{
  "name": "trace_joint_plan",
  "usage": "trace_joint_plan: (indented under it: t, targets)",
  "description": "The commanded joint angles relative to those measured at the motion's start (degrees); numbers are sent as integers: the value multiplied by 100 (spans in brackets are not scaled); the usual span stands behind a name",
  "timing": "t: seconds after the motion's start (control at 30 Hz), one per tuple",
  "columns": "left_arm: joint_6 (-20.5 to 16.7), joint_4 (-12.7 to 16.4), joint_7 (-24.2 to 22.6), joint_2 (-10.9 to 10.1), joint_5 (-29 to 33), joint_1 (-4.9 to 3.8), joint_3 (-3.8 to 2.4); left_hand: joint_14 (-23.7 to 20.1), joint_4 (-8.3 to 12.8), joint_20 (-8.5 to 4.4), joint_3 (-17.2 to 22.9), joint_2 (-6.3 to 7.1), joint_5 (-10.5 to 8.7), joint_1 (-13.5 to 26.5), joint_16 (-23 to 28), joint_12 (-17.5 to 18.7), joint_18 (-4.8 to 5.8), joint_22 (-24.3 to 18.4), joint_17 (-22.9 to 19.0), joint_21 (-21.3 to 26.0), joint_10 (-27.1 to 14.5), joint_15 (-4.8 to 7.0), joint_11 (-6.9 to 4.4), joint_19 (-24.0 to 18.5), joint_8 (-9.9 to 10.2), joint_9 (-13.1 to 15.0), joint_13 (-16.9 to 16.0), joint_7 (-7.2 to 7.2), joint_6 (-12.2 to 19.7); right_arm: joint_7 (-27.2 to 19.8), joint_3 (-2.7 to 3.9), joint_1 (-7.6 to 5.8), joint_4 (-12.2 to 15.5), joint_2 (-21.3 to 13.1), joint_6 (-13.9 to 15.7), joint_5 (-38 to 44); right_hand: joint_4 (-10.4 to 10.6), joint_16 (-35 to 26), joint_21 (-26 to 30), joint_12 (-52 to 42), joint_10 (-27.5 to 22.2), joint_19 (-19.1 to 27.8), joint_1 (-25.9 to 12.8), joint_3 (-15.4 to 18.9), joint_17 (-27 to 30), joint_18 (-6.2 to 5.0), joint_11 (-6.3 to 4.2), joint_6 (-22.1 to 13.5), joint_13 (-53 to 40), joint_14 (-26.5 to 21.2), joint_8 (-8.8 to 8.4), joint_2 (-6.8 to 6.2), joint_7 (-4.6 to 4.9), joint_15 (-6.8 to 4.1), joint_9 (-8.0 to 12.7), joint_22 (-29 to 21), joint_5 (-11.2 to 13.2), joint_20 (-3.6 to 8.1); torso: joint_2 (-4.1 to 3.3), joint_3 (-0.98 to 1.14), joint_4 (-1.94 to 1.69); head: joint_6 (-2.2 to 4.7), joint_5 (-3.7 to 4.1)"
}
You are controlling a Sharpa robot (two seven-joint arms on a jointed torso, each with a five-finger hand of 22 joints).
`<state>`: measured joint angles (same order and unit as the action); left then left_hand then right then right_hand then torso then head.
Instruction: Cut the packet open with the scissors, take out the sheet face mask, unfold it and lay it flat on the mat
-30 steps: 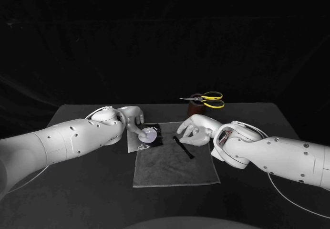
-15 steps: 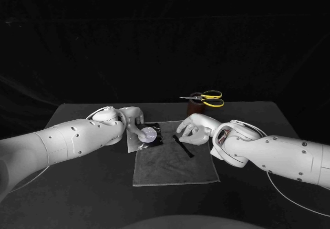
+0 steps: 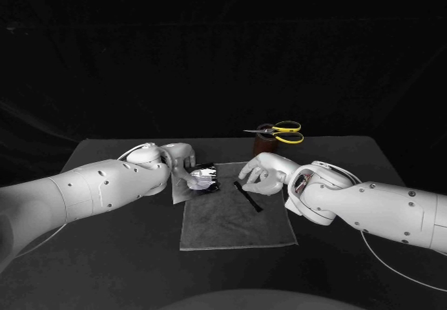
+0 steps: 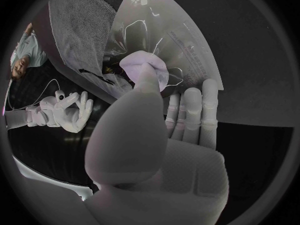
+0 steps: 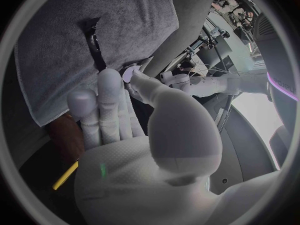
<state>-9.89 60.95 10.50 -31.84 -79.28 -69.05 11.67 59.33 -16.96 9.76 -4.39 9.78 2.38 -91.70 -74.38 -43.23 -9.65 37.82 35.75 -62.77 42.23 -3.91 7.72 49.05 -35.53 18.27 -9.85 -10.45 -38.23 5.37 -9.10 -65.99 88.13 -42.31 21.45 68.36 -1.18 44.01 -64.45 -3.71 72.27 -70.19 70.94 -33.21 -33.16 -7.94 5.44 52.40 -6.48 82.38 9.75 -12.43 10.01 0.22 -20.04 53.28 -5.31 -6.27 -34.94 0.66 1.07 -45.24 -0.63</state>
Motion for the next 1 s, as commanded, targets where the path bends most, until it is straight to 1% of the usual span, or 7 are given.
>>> trace_joint_plan:
  t: [0.03, 0.13, 0.27, 0.37, 0.63, 0.87, 1.0]
  targets:
    - [-52, -29, 68, 17, -170, 59, 52, 339, 65, -26, 159, -174, 38, -258, -178, 110, -65, 170, 335, -148, 291, 40, -52, 200, 63, -75, 83, -13, -162, 16, 4, 1, -4, 4, -42, 54, 31, 28, -26, -7, -34, -7, -33, -1, -6, 62, -9, -7, 6, -45, 20, 13, 11, 8, -9, -1, -11, -1, -4, -1, 5, -12, -3]
    - [-160, -32, 39, 24, -180, 63, 58, 681, 49, -77, 261, -262, 40, -460, -339, 387, -21, 393, 652, -320, 680, 95, -109, 424, 198, -204, 261, 26, -376, 16, 4, 1, -7, 2, -42, 54, 36, 37, -28, -11, -29, -1, -33, -4, -8, 61, -11, -5, 6, -53, 27, 19, 9, 7, -13, 1, -23, -2, -2, -1, 5, -18, 9]
    - [-286, -32, -14, 28, -187, 65, 63, 979, 17, -160, 391, -295, 40, -625, -455, 905, 28, 642, 910, -509, 1250, 173, -195, 672, 457, -387, 532, 94, -756, 16, 4, 1, -9, -3, -38, 53, 41, 48, -34, -19, -13, 2, -29, -8, -10, 60, -16, -1, 3, -61, 37, 27, 5, 5, -19, 10, -34, -2, 1, 0, 2, -15, 14]
    - [-364, -25, -62, 23, -189, 66, 64, 1127, 26, -192, 479, -315, 40, -700, -520, 1128, 58, 792, 1081, -609, 1519, 219, -239, 808, 570, -453, 605, 144, -960, 16, 4, 1, -9, -8, -38, 53, 44, 56, -30, -24, -2, 11, -27, -10, -11, 58, -19, -1, 1, -67, 42, 30, 3, 4, -23, 4, -39, -2, 1, 0, 2, -18, 17]
    - [-542, 37, -262, -39, -73, 67, 65, 1196, 21, -262, 656, -371, 38, -757, -528, 1441, 68, 841, 1094, -658, 1886, 303, -333, 864, 716, -522, 613, 241, -1280, 14, 4, 1, -8, -21, -37, 37, 53, 68, -34, -31, 16, 17, -28, -13, -12, 56, -23, 2, -3, -75, 51, 40, 0, 1, -29, 10, -46, -1, 2, -1, 5, 5, 23]
    - [-727, 272, -701, -287, 329, 63, 52, 1153, 34, -309, 877, -428, 40, -779, -480, 1722, 65, 805, 986, -643, 2125, 359, -395, 832, 838, -568, 608, 303, -1547, 8, 4, 1, -8, -42, -40, 5, 64, 77, -32, -34, 26, 26, -34, -15, -13, 54, -25, 3, -4, -82, 58, 50, -1, 0, -33, 8, -54, -1, 4, -1, -1, 13, 51]
    - [-814, 484, -1061, -504, 629, 44, -30, 1153, 35, -325, 966, -435, 40, -757, -473, 1809, 67, 809, 969, -648, 2232, 383, -423, 836, 857, -572, 601, 334, -1699, -15, 4, 1, -18, -64, -15, -53, 71, 80, 1, -33, 26, 56, -39, -14, -13, 44, -24, 3, -4, -86, 61, 53, -1, 0, -35, -40, -57, -1, 7, 2, -5, 18, 72]
